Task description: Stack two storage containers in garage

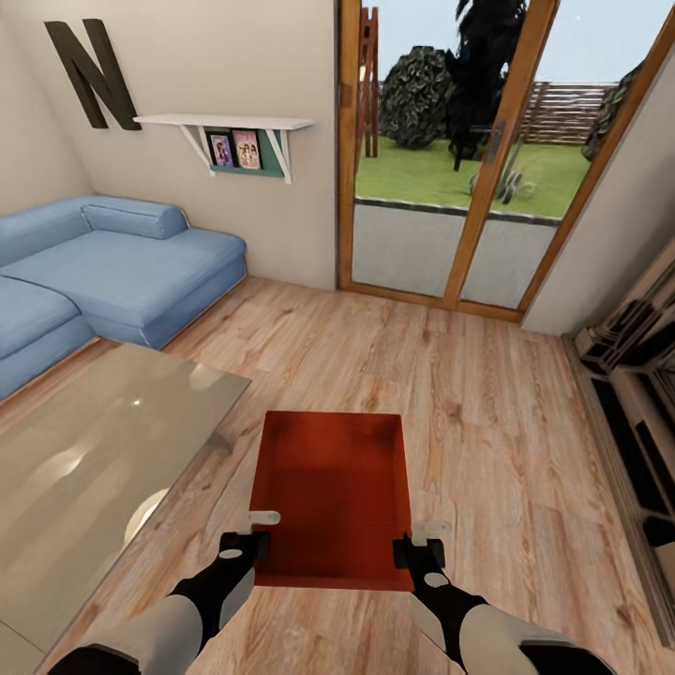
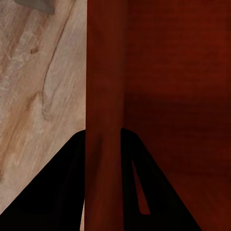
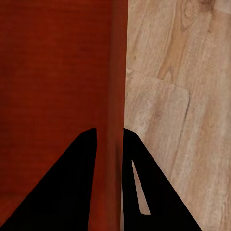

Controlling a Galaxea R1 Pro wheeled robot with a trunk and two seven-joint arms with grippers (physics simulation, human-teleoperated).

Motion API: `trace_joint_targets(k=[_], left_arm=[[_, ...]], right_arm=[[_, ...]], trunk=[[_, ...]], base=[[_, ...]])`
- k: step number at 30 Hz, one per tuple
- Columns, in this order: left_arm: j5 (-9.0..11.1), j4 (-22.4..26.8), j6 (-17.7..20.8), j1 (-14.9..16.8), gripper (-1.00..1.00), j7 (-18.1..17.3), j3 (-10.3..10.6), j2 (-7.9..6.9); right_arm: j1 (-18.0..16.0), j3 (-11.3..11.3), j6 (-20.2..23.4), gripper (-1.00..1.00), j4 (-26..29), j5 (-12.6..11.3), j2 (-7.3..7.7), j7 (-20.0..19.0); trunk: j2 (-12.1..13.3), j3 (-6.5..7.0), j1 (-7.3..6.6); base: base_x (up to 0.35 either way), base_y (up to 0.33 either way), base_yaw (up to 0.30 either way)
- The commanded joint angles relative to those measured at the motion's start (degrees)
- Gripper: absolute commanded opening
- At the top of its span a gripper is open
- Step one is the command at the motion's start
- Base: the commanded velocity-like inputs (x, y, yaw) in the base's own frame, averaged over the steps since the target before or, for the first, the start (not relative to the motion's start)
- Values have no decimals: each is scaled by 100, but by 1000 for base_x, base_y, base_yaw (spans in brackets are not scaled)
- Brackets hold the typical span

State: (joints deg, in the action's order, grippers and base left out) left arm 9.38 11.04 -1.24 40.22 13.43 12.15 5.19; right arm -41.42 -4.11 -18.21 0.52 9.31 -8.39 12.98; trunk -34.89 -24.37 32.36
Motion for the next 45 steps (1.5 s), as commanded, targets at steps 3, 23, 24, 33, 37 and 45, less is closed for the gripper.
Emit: trace_joint_targets(k=[3,23,24,33,37,45], left_arm=[[354,4,-17,12,-100,72,-319,17],[356,4,-17,12,-100,72,-324,17],[355,4,-17,12,-100,72,-323,17],[354,4,-17,12,-100,72,-327,17],[354,4,-17,12,-100,72,-327,17],[354,4,-17,12,-100,72,-327,17]], right_arm=[[2,-54,-44,-100,-8,-44,-3,280],[2,-72,-69,-100,9,-87,-30,480],[2,-72,-69,-100,9,-87,-30,486],[2,-72,-77,-100,9,-87,-31,510],[2,-72,-78,-100,9,-87,-31,510],[2,-72,-84,-100,14,-87,-23,509]], trunk=[[-6,-6,1],[-6,30,1],[-6,39,1],[-6,119,1],[-6,156,1],[-6,200,1]], base=[[0,0,0],[0,0,0],[0,0,0],[0,0,0],[0,0,0],[0,0,0]])
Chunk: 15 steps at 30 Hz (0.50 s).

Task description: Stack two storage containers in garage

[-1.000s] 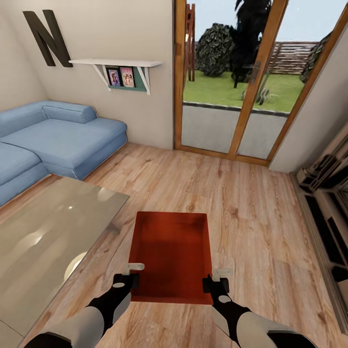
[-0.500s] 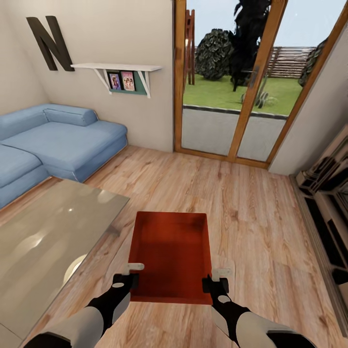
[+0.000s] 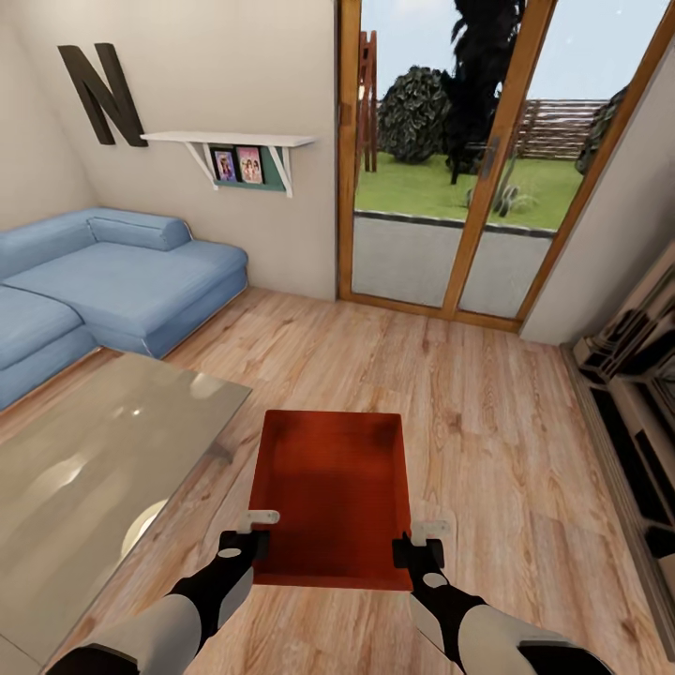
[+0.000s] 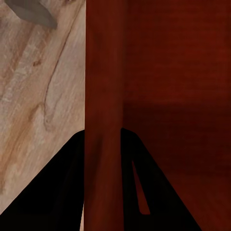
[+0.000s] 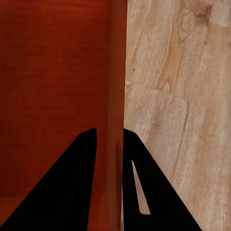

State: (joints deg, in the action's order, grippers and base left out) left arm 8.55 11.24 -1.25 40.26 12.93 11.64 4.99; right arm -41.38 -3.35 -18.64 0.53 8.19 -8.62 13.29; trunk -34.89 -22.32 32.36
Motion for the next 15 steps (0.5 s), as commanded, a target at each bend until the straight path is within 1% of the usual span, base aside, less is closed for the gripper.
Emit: trace_joint_targets(k=[1,6,15], left_arm=[[437,-16,-15,8,-100,122,-276,37],[437,-16,-15,8,-100,122,-276,37],[437,-16,-15,8,-100,122,-276,37]], right_arm=[[-1,-148,-42,-100,16,24,0,479],[-1,-151,-45,-100,20,24,0,481],[-1,-154,-46,-100,24,24,0,474]], trunk=[[-6,-5,1],[-6,10,1],[-6,85,1]], base=[[0,0,0],[0,0,0],[0,0,0]])
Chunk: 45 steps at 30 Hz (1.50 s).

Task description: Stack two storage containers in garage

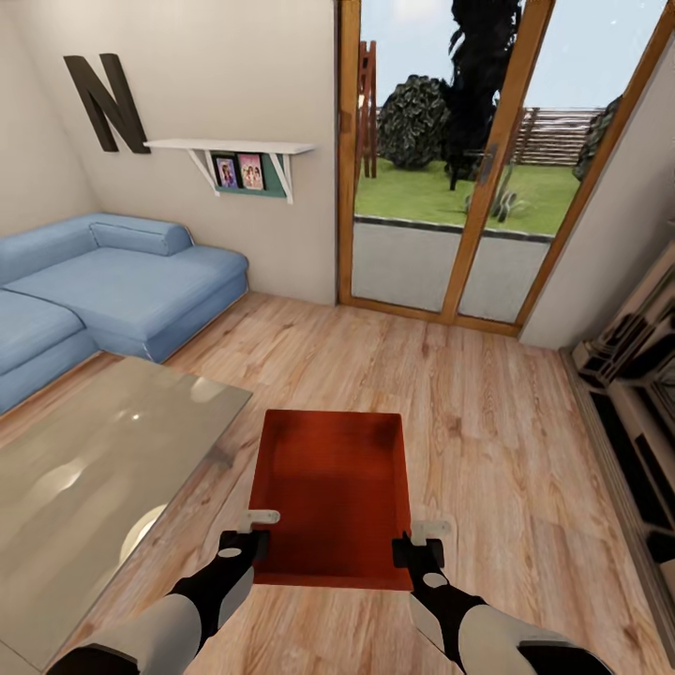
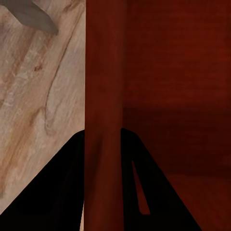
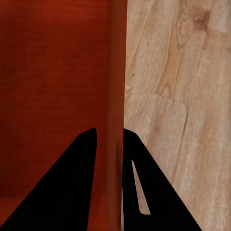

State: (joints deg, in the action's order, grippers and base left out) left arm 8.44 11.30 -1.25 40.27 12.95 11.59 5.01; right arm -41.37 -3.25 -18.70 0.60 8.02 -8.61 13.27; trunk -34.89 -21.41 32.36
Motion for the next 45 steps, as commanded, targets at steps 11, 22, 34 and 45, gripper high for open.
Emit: trace_joint_targets(k=[11,22,34,45], left_arm=[[448,-22,-15,8,-100,120,-263,35],[448,-22,-15,8,-100,120,-265,35],[448,-22,-22,8,-100,120,-277,28],[448,-22,-33,8,-100,129,-280,27]], right_arm=[[-2,-162,-38,-100,18,41,0,473],[-2,-167,-46,-100,16,34,0,474],[-2,-167,-46,-100,10,33,10,469],[-2,-167,-46,-100,12,33,17,467]], trunk=[[-6,12,1],[-6,31,1],[-6,140,1],[-6,242,1]], base=[[0,0,0],[0,0,0],[0,0,0],[0,0,6]])
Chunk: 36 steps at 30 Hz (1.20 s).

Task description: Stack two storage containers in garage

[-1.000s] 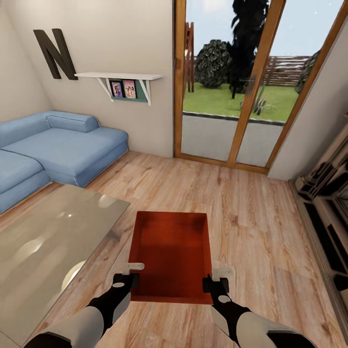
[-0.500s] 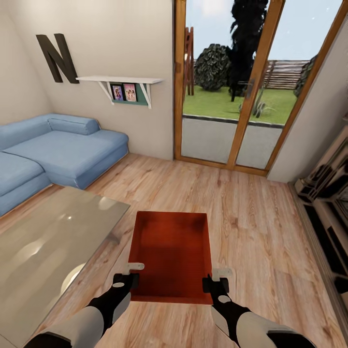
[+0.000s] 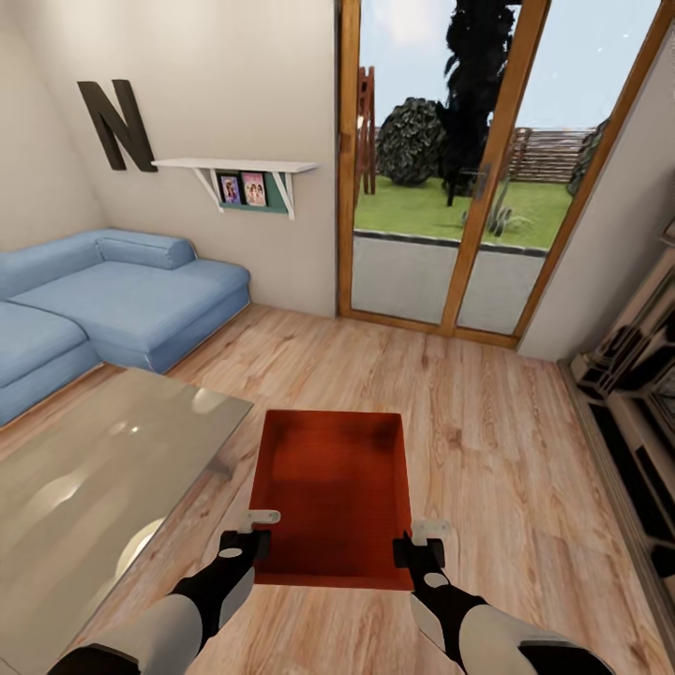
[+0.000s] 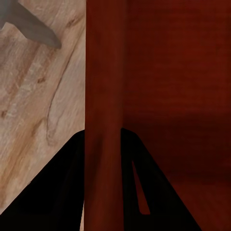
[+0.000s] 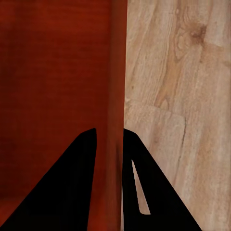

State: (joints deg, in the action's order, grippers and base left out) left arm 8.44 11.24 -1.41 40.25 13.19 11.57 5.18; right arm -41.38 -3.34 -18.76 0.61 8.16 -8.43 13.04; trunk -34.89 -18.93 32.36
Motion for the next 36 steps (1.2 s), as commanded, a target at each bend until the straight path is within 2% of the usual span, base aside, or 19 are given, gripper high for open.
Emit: trace_joint_targets(k=[1,36], left_arm=[[448,-17,-19,9,-100,104,-278,9],[518,-8,-26,9,-100,113,-278,18]], right_arm=[[-1,-159,-40,-100,11,19,0,490],[-1,-159,-40,-100,16,19,0,492]], trunk=[[-6,3,2],[-6,327,2]], base=[[0,0,47],[0,0,81]])
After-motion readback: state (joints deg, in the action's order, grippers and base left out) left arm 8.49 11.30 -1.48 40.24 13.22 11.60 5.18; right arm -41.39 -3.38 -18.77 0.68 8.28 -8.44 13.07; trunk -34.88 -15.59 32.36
